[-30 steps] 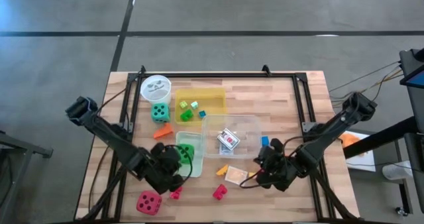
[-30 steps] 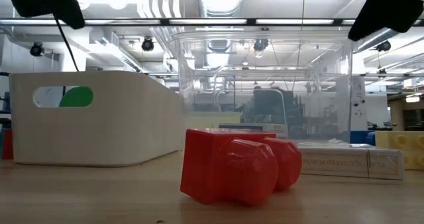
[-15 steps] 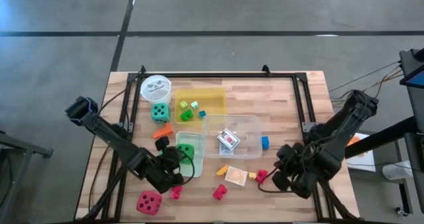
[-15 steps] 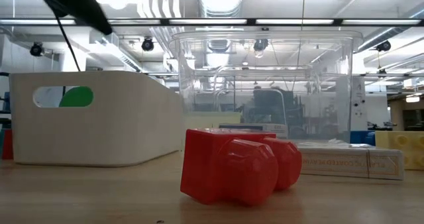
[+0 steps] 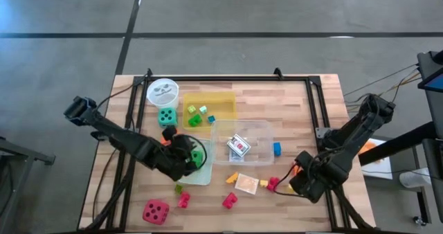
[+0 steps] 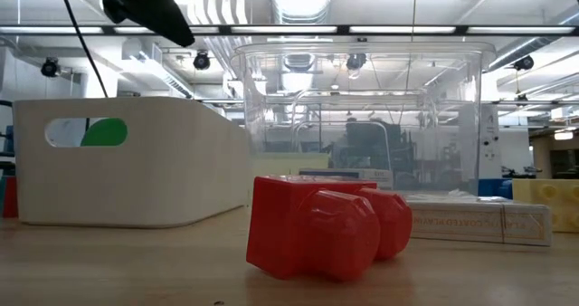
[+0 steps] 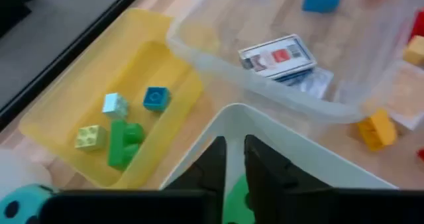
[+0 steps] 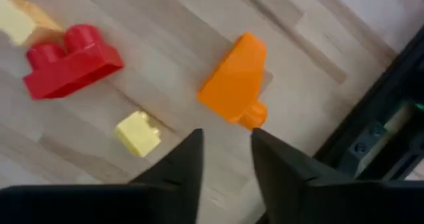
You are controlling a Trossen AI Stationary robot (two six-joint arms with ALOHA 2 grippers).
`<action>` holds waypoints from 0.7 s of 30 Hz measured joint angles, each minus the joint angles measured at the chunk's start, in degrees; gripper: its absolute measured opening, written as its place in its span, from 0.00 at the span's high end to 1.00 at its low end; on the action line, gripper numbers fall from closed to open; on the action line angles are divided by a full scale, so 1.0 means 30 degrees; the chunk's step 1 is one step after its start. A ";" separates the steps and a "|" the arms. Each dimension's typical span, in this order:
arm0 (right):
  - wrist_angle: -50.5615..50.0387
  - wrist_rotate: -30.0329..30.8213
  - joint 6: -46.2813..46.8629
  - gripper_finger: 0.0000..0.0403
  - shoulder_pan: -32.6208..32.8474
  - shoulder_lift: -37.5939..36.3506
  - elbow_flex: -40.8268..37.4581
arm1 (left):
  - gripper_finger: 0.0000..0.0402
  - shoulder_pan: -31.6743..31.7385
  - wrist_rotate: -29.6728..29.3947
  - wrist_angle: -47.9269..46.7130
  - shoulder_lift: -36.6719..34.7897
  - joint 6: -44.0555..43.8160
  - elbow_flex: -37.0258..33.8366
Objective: Pick & Place Toys
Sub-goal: Put the orange game piece into the yellow bin
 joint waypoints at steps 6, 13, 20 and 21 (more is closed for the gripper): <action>0.0574 0.0178 -0.0369 0.40 -0.0012 0.0062 -0.0020 | 0.70 0.0521 0.0068 -0.0149 0.0019 0.0526 -0.0064; 0.0651 0.0523 0.1686 0.17 -0.0202 0.0236 -0.1429 | 0.53 0.0762 0.0078 -0.0025 0.0036 0.0794 -0.0064; 0.1988 0.0578 0.3628 0.08 -0.0801 0.0236 -0.3068 | 0.41 0.0762 0.0083 -0.0025 0.0036 0.0801 -0.0064; 0.2412 0.0569 0.3640 0.08 -0.0931 0.0236 -0.3312 | 0.40 0.0762 0.0083 -0.0025 0.0036 0.0802 -0.0064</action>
